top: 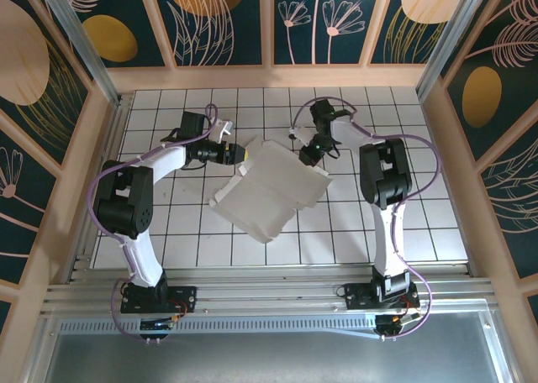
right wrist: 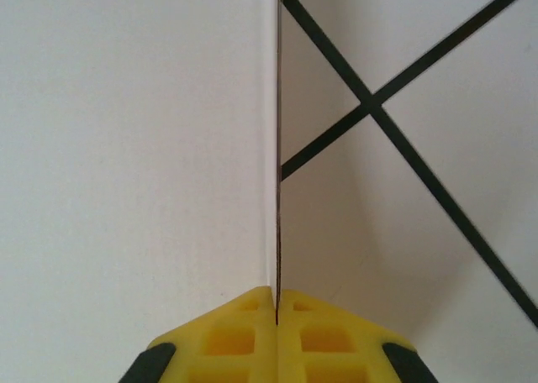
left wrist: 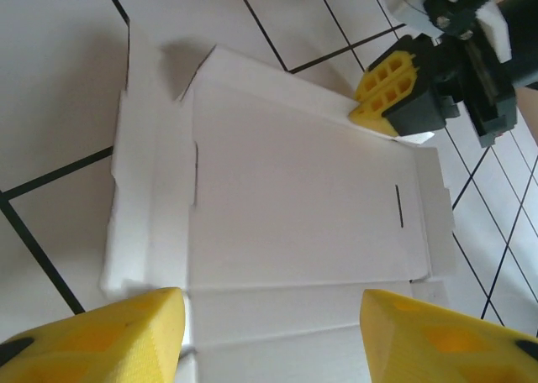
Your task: Fold the paper box
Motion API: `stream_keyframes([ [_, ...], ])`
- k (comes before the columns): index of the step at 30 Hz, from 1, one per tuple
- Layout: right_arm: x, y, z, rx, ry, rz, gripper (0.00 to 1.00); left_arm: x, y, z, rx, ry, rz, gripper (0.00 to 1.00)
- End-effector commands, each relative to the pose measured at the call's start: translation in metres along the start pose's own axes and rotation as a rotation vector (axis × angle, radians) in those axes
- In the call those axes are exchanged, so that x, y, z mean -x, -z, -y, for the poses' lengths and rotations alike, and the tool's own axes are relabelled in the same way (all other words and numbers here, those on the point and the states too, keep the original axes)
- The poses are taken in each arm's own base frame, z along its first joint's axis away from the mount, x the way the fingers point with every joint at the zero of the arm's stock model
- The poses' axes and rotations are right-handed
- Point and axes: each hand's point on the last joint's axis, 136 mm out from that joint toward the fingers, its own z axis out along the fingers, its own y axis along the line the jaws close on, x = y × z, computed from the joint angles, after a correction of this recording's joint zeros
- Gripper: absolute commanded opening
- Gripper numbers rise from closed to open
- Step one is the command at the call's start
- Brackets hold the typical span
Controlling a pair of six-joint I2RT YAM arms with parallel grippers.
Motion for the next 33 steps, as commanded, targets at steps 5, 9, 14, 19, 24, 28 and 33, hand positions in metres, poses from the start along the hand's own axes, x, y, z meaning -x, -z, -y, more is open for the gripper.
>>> stream_keyframes([
  [5, 0.023, 0.048, 0.015, -0.418, 0.231, 0.013, 0.00, 0.013, 0.019, 0.007, 0.065, -0.057, 0.066, 0.58],
  [9, 0.038, 0.081, 0.019, -0.674, 0.384, 0.000, 0.00, 0.031, 0.032, 0.002, 0.159, -0.122, 0.142, 0.59],
  [14, 0.048, 0.123, 0.025, -0.964, 0.546, -0.020, 0.00, 0.045, 0.034, 0.009, 0.138, -0.208, 0.194, 0.61],
  [19, 0.060, 0.137, 0.014, -1.074, 0.623, 0.005, 0.00, 0.040, 0.023, 0.024, 0.007, -0.321, 0.209, 0.61],
  [24, 0.065, 0.136, 0.005, -1.174, 0.691, 0.015, 0.00, 0.040, -0.005, 0.004, 0.063, -0.355, 0.164, 0.60],
  [28, 0.079, 0.157, -0.003, -1.290, 0.718, 0.084, 0.00, 0.052, -0.020, -0.012, 0.124, -0.391, 0.158, 0.60],
  [33, 0.092, 0.166, -0.014, -1.313, 0.759, 0.134, 0.00, 0.061, -0.036, -0.006, 0.026, -0.454, 0.163, 0.60],
])
